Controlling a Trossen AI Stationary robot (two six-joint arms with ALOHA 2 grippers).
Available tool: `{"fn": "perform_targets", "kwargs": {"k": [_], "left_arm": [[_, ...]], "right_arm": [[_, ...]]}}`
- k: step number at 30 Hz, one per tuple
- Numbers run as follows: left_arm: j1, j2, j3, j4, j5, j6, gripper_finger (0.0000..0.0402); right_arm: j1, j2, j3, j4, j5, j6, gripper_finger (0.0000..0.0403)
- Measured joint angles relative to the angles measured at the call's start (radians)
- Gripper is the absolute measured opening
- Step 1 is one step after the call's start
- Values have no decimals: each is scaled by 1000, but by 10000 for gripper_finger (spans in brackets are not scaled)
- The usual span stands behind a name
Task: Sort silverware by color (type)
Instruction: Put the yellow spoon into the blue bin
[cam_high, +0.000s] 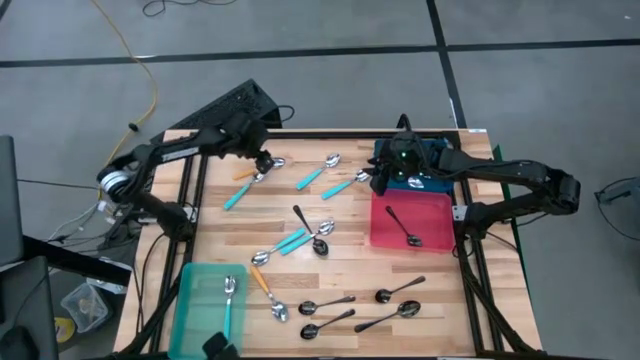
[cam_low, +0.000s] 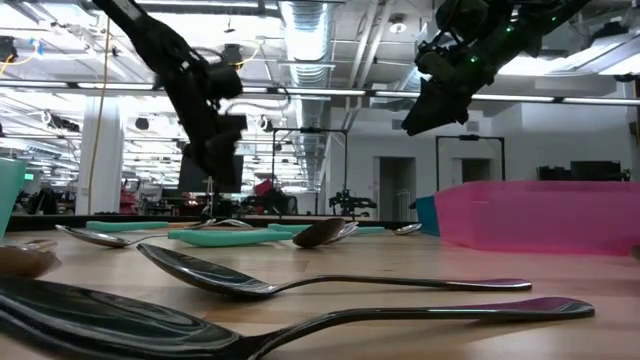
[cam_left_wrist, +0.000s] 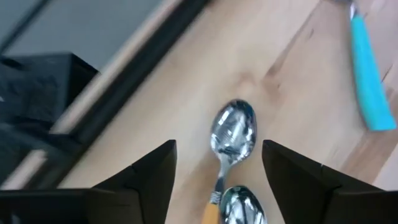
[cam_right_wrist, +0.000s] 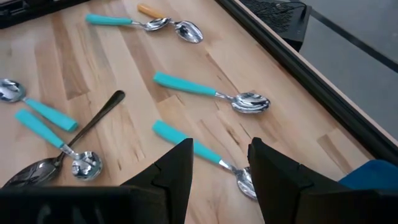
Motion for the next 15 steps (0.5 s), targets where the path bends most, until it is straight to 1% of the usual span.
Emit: {"fn": "perform_targets", "kwargs": {"k": [6,7,9,11,15], "left_arm": [[-1,122,21,-12,-1,15,231],[-7,134,27,-28,-22,20,231],[-18,144,37,-34,-75,33,231],[-21,145,40,-31,-101,36,231],[-20,146,40,-49,-93,10,231]], "right_arm": [[8,0,0,-3,0,0,175],[8,0,0,-3,0,0,175],[7,0,0,-3,0,0,175],[7,0,0,-3,0,0,175],[8,0,0,-3,0,0,175]]}}
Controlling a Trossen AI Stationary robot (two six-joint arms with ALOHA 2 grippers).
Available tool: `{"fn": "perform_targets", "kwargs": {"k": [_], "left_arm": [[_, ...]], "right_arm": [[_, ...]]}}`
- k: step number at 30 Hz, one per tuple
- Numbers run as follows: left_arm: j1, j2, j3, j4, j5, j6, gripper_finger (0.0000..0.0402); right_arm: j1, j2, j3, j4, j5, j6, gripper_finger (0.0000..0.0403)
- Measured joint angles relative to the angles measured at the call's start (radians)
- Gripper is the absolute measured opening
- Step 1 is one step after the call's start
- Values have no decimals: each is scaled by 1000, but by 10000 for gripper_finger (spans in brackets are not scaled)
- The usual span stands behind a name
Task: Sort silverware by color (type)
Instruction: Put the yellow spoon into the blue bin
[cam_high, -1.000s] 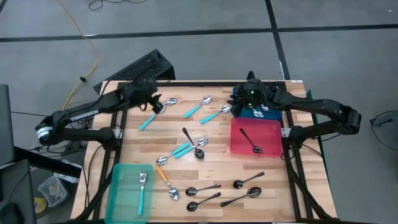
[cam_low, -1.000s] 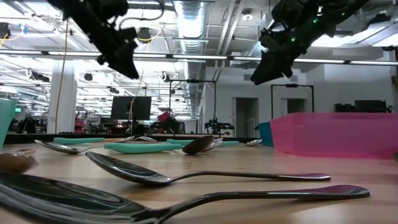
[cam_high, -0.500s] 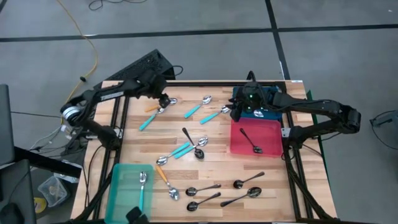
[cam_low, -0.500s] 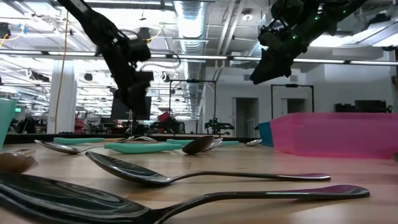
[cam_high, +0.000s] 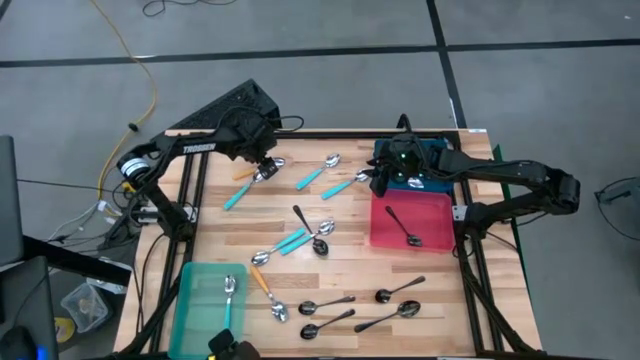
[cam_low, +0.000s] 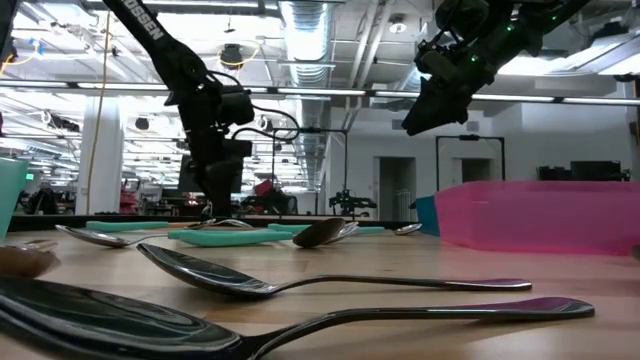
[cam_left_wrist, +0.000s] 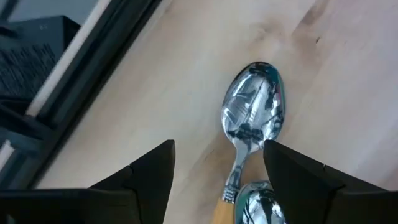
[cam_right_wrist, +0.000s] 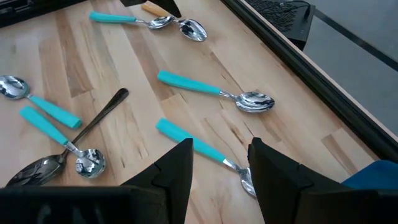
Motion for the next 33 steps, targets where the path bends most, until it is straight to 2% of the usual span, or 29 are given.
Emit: {"fn": "perform_targets", "kwargs": {"k": [6,11,14,17,20,22,26,33], "left_arm": [[-11,0,0,-50,-94,-4,231],[-10,23,10,-58,-57,-5,231],[-21,95,72,-123,-70,-11,231],[-43,180,159,-232,-147,-10,231],[-64,233,225,-283,-182,-11,231],[-74,246,260,-290,-161,-14,231],[-75,246,301,-275,-33,-32,231],[-70,246,299,-272,-40,-68,231]], "right_arm": [[0,0,0,0,0,0,175],[0,0,0,0,0,0,175],[0,0,0,0,0,0,175],[1,0,0,0,1,0,175],[11,0,0,0,1,0,175],[17,0,0,-1,1,-1,175],[32,0,0,-8,1,-5,175],[57,0,0,-24,1,-10,175]]}}
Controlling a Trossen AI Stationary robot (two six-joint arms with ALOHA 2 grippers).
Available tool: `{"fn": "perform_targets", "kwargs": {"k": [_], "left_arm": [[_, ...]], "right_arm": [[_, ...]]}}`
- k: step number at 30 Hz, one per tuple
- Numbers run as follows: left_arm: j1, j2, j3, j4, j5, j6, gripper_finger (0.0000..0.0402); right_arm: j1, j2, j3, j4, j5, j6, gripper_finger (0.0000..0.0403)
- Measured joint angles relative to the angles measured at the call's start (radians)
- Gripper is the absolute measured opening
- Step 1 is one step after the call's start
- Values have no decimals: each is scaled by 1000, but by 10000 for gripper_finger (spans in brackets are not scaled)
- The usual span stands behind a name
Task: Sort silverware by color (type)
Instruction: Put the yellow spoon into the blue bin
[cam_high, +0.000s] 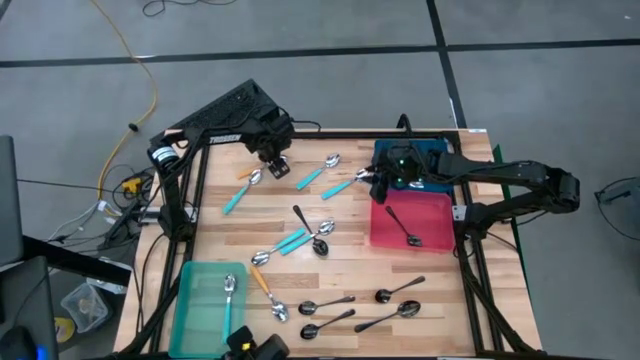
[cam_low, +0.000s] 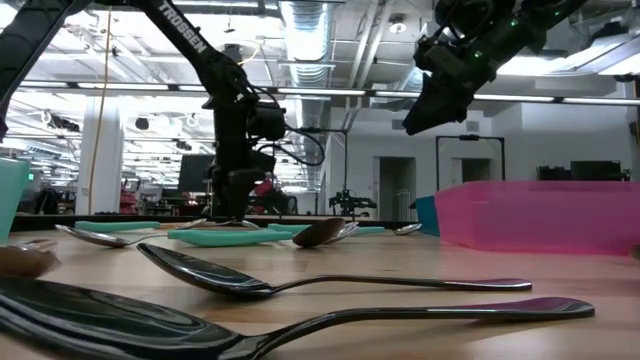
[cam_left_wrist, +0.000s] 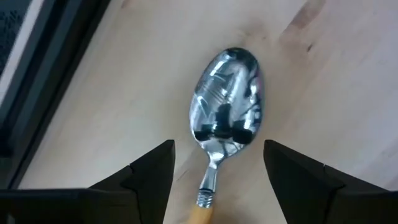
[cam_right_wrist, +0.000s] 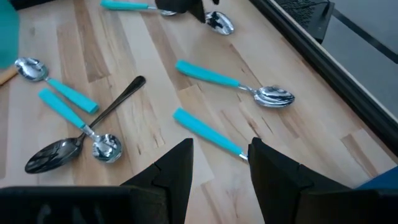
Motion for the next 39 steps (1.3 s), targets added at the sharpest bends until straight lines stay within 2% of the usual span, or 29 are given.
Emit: {"fn": "perform_targets", "kwargs": {"k": [11,18,27,35,39], "left_arm": [[-1,0,33,-84,25,-34,231],[-1,0,86,-168,74,-195,231],[-17,0,-10,-58,105,-424,231],[-11,0,-44,-32,60,-449,231],[-14,0,-31,-42,122,-456,231]], "right_arm": [[3,0,0,-5,0,-2,175],[3,0,0,-5,0,-1,175],[3,0,0,-5,0,1,175],[3,0,0,-5,0,-2,175],[3,0,0,-5,-1,-2,175]]}}
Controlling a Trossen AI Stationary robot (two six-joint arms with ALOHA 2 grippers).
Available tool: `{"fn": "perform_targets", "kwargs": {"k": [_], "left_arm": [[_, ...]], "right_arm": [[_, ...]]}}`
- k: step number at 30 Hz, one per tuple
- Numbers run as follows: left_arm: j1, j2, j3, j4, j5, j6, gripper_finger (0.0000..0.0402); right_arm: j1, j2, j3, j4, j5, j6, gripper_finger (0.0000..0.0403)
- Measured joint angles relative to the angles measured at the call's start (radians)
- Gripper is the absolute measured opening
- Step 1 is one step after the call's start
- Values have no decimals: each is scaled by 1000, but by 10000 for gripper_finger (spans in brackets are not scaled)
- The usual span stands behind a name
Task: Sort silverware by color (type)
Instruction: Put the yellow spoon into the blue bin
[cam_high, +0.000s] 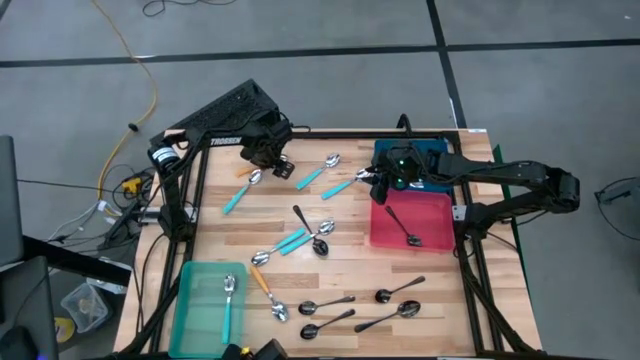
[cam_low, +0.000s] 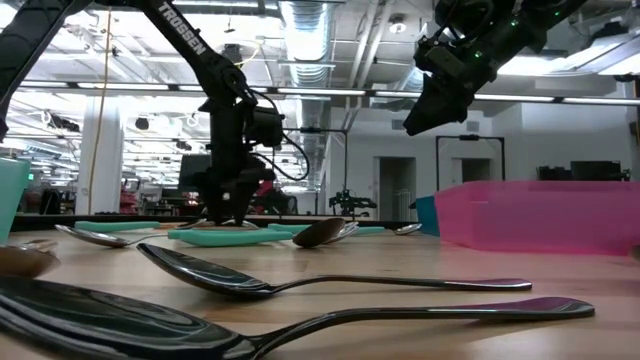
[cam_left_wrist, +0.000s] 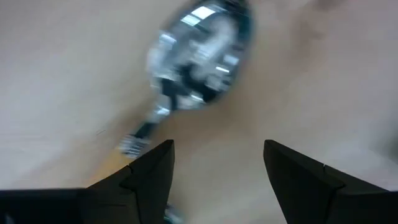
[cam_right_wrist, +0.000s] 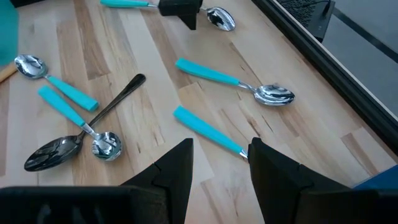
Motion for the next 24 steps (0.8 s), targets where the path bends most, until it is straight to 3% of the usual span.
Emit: {"fn": "perform_targets", "kwargs": {"k": [2,9,15,24], "left_arm": [[-3,0,9,-12,15,8,231],[-9,0,18,-9,-73,-72,231],[-8,0,22,31,-10,5,231],[12,-4,53,14,-146,-38,231]], "right_arm": [[0,0,0,0,0,0,175],[0,26,1,6,0,-16,175],[0,77,2,1,0,-19,175],[11,90,1,1,-2,-16,175]]}}
